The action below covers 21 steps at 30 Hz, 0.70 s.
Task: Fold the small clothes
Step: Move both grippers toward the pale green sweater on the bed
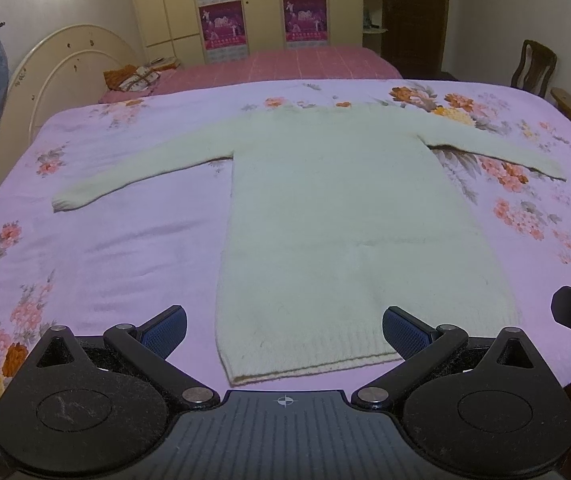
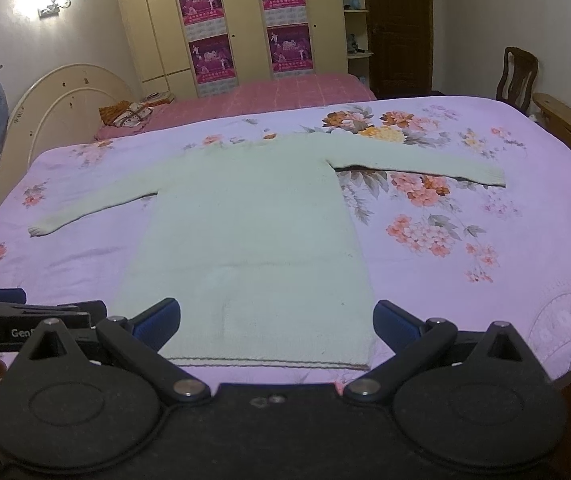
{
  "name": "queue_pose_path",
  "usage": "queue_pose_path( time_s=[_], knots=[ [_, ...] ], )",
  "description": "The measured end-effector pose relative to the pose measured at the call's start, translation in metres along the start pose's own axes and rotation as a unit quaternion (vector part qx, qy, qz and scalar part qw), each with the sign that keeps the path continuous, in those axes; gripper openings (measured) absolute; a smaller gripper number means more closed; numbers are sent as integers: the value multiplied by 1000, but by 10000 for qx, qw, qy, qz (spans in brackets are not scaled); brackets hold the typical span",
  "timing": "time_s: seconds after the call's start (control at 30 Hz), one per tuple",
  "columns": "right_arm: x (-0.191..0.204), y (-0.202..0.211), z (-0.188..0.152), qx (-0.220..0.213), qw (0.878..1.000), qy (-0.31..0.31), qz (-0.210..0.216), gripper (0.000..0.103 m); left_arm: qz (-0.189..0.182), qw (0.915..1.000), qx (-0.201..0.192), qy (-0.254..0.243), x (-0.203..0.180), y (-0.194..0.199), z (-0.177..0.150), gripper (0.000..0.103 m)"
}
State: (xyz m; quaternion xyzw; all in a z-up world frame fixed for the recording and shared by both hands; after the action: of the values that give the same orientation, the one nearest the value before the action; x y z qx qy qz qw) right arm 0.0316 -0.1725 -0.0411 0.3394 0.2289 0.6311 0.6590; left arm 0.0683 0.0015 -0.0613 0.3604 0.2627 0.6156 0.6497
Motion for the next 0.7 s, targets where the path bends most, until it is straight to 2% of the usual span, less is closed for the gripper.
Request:
queue_pose_path(
  time_s=[0.4, 0.7],
  knots=[
    [-5, -9, 8, 37, 10000, -54, -56, 102, -20, 10000, -13, 46, 1, -18, 15, 103],
    [-20, -33, 26, -6, 9997, -153, -203, 102, 107, 9999, -16, 18, 0, -44, 46, 103]
  ],
)
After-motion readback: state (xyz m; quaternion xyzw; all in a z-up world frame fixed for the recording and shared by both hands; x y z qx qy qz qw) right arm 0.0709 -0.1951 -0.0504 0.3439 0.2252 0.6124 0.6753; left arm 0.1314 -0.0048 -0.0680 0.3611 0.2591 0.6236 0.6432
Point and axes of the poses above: each gripper's, at about its wrist camera, not at the fingertips, and y roughly against the way its jaws point, x to its left, z to its top, the point moved 7 cm from there along -y, roughly the way its jaws point, and after that the axes turned 4 degrees about x, right-handed, at the moved point
